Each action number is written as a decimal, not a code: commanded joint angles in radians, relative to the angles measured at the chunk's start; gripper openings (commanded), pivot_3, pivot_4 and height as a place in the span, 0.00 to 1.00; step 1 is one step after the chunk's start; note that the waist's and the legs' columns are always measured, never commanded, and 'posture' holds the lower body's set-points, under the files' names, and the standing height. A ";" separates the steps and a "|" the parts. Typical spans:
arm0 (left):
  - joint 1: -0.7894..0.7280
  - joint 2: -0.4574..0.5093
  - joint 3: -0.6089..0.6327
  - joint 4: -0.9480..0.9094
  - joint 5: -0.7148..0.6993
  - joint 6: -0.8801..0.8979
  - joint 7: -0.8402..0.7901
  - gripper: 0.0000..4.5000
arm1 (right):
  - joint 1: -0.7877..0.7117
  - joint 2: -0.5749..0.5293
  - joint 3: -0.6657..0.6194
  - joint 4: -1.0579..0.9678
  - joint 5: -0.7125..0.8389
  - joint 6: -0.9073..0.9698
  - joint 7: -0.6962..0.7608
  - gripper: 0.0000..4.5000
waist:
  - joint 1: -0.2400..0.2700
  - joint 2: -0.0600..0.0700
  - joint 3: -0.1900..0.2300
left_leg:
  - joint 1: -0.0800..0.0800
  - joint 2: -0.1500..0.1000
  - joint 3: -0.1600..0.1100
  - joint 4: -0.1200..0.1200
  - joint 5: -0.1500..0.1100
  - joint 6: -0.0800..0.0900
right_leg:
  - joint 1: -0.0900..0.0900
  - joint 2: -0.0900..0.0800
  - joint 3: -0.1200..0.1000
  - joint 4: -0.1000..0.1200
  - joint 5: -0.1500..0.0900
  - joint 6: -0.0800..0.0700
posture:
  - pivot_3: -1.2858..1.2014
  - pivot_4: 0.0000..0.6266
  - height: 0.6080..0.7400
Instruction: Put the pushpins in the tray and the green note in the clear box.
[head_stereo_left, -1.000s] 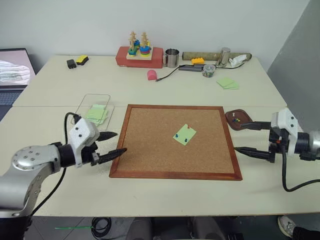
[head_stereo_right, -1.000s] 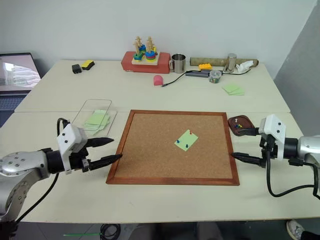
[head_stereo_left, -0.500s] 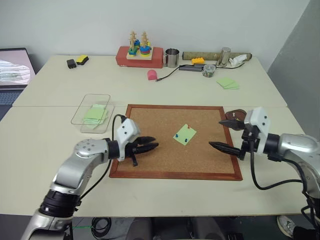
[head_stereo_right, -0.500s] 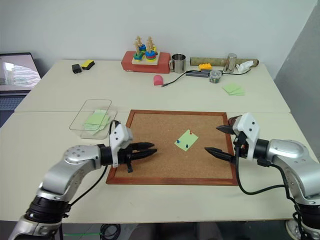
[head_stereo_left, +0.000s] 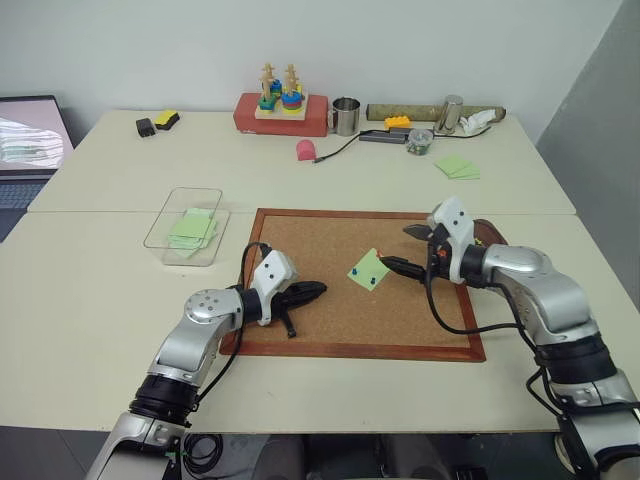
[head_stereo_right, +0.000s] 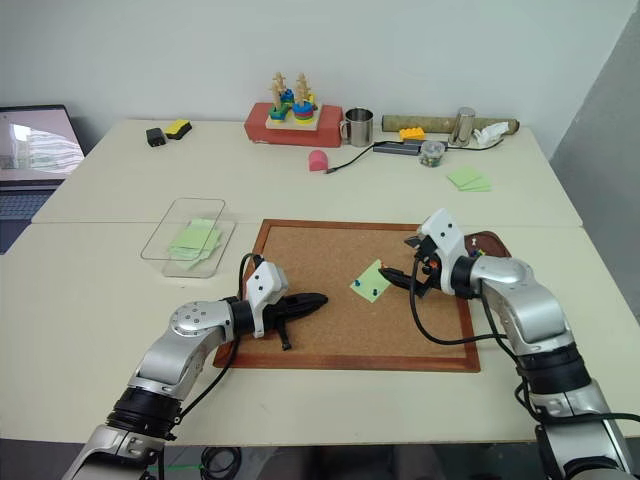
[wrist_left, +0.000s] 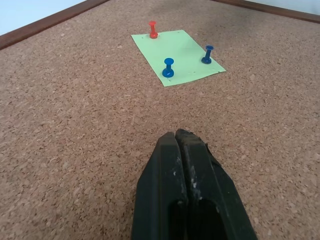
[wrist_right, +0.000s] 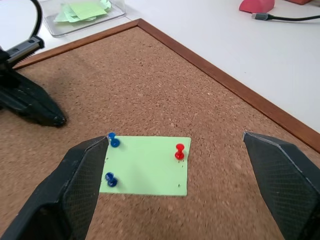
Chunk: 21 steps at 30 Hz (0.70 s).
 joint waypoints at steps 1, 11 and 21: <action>0.031 -0.003 -0.017 0.018 0.032 0.005 0.007 0.01 | -0.053 0.035 0.023 0.113 -0.054 -0.093 0.016 1.00 | 0.000 0.000 0.000 | 0.000 0.000 0.000 0.000 0.000 0.000 | 0.000 0.000 0.000 0.000 0.000 0.000 | 0.52 0.24 1.00; 0.051 0.002 -0.014 -0.006 0.036 0.012 0.018 0.01 | -0.090 0.102 0.021 0.298 -0.117 -0.223 0.023 0.96 | -0.001 0.001 -0.001 | 0.001 0.000 0.000 0.000 0.000 0.000 | 0.000 0.000 0.000 0.000 0.000 0.000 | 0.52 0.24 1.00; 0.058 0.006 -0.016 -0.016 0.036 0.025 0.018 0.00 | -0.093 0.130 0.011 0.344 -0.137 -0.279 0.012 0.47 | -0.002 0.001 -0.001 | 0.001 0.000 0.000 0.000 0.000 0.000 | 0.000 0.000 0.000 0.001 0.000 0.000 | 0.52 0.24 1.00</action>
